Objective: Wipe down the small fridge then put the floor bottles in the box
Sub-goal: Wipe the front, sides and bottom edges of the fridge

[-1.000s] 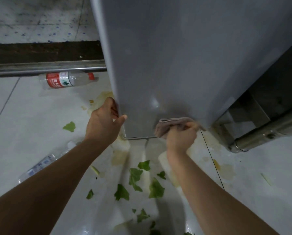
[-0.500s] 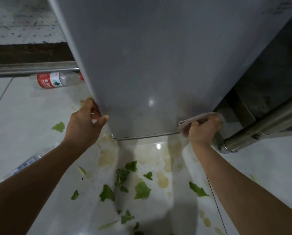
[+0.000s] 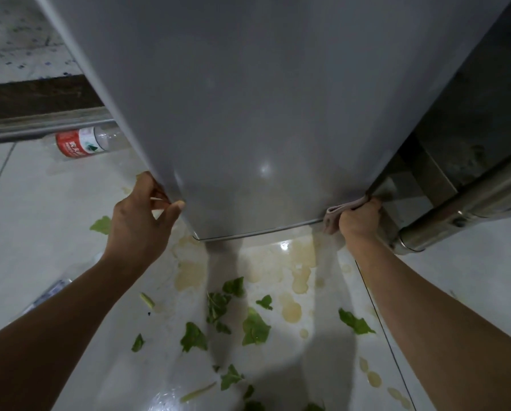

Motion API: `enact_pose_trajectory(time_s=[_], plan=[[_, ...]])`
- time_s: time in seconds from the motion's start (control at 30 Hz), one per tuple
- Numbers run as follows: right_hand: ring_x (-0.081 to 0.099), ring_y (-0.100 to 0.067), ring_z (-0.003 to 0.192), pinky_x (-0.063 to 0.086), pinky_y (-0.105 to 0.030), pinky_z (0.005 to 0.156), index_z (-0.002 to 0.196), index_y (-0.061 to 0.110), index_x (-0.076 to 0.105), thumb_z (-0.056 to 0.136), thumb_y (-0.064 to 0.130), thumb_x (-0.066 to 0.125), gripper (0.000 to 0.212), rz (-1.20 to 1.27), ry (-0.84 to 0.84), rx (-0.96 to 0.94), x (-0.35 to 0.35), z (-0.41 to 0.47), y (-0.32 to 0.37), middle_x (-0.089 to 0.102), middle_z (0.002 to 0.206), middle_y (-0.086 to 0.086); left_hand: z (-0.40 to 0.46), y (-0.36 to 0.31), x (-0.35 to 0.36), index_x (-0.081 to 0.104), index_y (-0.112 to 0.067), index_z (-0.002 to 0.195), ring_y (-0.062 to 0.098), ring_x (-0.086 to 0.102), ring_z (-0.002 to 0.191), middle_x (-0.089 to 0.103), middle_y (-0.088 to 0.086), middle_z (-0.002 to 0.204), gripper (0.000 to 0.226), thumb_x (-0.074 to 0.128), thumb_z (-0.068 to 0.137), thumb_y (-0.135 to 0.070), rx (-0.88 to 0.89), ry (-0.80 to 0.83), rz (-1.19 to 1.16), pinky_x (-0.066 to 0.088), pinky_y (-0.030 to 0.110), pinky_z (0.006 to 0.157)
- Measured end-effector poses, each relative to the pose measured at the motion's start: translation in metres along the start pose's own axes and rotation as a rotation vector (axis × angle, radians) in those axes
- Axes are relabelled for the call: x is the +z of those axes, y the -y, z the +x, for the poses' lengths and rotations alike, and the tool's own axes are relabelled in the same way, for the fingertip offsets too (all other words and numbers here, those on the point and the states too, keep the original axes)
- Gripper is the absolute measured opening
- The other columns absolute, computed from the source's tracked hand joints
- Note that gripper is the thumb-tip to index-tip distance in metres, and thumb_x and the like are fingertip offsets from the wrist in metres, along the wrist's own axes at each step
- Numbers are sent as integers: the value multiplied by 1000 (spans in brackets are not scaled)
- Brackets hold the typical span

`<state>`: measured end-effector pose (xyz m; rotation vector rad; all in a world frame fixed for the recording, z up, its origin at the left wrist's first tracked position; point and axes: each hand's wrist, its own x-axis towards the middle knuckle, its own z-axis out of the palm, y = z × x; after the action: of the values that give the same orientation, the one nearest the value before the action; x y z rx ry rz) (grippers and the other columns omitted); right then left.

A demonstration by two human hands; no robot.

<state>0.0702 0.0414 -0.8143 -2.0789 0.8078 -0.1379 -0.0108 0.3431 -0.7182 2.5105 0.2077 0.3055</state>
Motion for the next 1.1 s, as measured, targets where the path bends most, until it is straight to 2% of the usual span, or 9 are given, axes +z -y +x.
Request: enact_pose_trajectory(time_s=[0.2, 0.33, 0.47, 0.6, 0.73, 0.87, 0.93, 1.0, 1.1], plan=[[53, -35, 117, 40, -33, 92, 124, -9, 40, 87, -2, 52, 39, -75, -79, 47, 1, 1, -2, 53, 129, -25, 2, 0, -1, 48, -8, 112, 12, 56, 81, 56, -6, 92, 37, 65, 84, -24, 21, -5, 18, 46, 29, 75], [61, -33, 107, 47, -35, 84, 106, 0, 59, 83, 1, 58, 23, -63, -23, 103, 16, -18, 1, 65, 112, -17, 1, 2, -1, 48, -8, 111, 14, 57, 82, 57, -5, 92, 37, 65, 83, -25, 30, -4, 20, 45, 29, 74], [63, -29, 99, 45, -31, 86, 96, 8, 63, 79, -1, 57, 20, 98, 34, 179, 51, -65, 7, 69, 100, -8, 3, 2, -1, 48, -9, 113, 13, 56, 83, 56, -5, 93, 37, 65, 84, -25, 18, 10, 17, 45, 29, 75], [64, -30, 96, 46, -29, 82, 95, 5, 67, 78, 0, 55, 22, 92, 39, 157, 58, -72, 6, 70, 98, -12, 4, 5, -3, 49, -10, 109, 12, 57, 81, 56, -6, 90, 34, 65, 83, -24, 45, 16, -3, 45, 28, 74], [57, -22, 82, 42, -29, 70, 84, 4, 60, 80, -6, 51, 14, 186, -97, 190, 36, -39, 2, 60, 87, -9, 7, 10, -3, 50, -11, 105, 10, 58, 80, 58, -7, 87, 32, 65, 82, -27, 75, 28, -15, 44, 26, 72], [63, -32, 90, 55, -43, 82, 86, 7, 61, 83, -3, 52, 13, 196, -62, 229, 21, -12, -2, 65, 98, -18, 7, 13, -1, 50, -15, 98, 5, 57, 75, 57, -12, 82, 27, 67, 81, -26, 87, 9, -45, 39, 12, 63], [63, -30, 83, 57, -30, 72, 86, 1, 65, 85, -1, 52, 14, 243, -100, 252, 19, -9, -1, 66, 93, -14, 9, 10, 0, 49, -20, 95, 0, 56, 72, 55, -18, 78, 25, 69, 80, -23, 114, 14, -57, 38, 9, 62], [54, -19, 62, 50, -22, 56, 71, 7, 55, 88, 1, 48, 19, 288, -49, 249, 18, -8, 6, 57, 74, -5, 10, 7, 4, 48, -21, 92, -2, 56, 70, 55, -20, 77, 26, 70, 79, -23, 139, 27, -71, 42, 13, 63], [40, -15, 51, 34, -23, 49, 62, 13, 30, 95, 2, 25, 35, 369, -156, 219, 21, -12, 16, 36, 65, -5, 11, 6, 7, 50, -15, 91, 6, 58, 71, 58, -13, 78, 26, 70, 79, -26, 157, 12, -67, 45, 22, 66]])
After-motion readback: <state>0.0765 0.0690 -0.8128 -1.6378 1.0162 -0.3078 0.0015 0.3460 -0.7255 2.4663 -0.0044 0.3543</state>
